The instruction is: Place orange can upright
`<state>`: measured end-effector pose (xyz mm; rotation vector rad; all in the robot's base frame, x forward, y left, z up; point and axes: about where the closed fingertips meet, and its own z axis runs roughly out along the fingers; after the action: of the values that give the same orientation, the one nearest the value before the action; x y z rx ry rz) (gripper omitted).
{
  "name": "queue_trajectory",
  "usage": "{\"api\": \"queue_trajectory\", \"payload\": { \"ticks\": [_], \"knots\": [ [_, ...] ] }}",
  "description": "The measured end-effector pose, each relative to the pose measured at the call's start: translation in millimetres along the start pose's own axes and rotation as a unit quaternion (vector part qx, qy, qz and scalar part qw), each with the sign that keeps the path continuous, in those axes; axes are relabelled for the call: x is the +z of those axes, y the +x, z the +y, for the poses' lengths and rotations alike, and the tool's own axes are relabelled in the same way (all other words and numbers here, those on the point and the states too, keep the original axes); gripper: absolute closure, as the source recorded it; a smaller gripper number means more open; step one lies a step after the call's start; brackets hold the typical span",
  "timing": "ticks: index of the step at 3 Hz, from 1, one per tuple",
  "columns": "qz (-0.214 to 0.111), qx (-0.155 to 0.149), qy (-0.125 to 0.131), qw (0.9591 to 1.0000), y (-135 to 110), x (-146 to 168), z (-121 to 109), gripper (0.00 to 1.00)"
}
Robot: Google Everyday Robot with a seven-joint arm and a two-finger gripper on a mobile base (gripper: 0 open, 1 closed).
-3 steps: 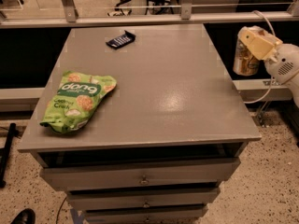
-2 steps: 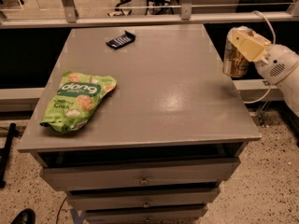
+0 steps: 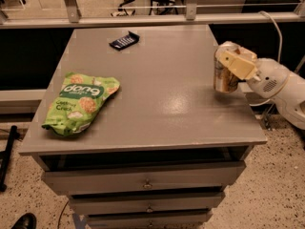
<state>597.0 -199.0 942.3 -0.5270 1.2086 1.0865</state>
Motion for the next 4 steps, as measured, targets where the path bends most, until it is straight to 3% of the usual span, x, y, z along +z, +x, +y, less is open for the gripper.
{"api": "queue_trajectory", "payload": {
  "ticks": [2, 3, 4],
  "knots": [
    [0.03, -0.027, -0.079, 0.9961, 26.4, -13.9, 4.4, 1.0],
    [0.044, -0.035, -0.088, 0.9945, 32.8, -21.0, 3.6, 0.82],
    [0.044, -0.035, -0.088, 0.9945, 27.4, -19.2, 4.7, 0.58]
  ]
}}
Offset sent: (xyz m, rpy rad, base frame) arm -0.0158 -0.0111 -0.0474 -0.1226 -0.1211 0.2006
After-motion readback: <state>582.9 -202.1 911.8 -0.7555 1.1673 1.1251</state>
